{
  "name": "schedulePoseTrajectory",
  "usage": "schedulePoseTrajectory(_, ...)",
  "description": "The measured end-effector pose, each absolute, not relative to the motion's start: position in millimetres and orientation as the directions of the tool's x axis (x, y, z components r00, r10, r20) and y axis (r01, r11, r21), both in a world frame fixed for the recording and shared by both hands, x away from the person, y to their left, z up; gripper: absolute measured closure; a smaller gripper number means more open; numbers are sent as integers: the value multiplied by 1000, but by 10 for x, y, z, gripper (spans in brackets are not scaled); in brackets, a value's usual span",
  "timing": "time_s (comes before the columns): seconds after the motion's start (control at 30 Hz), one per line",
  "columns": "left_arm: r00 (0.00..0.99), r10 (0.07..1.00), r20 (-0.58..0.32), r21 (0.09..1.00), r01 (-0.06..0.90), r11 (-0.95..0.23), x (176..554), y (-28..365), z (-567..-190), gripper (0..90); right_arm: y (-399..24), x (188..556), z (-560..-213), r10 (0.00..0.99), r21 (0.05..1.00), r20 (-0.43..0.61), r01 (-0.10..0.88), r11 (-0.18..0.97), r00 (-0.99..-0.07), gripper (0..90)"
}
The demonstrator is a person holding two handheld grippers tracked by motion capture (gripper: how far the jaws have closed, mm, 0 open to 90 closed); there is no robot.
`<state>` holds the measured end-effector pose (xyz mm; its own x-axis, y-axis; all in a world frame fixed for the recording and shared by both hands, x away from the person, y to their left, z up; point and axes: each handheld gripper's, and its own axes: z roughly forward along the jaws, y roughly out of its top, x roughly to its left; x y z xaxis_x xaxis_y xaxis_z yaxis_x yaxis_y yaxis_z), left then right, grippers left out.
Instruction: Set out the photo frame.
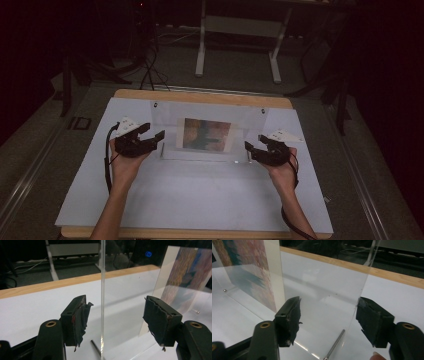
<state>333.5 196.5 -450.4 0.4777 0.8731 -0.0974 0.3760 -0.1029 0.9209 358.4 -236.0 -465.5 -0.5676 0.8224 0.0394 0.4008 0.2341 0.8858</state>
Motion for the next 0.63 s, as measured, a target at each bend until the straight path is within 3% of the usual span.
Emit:
schedulePoseTrajectory(0.4,441,890,-119,919,387,-68,3225,2123,-4535,357,-2505,3479,-4599,835,897,41,388,211,-549,322)
schedulePoseTrajectory(0.63,357,928,-105,898,436,-66,3182,2298,-4612,363,-2679,3462,-4606,841,897,34,388,213,-540,298)
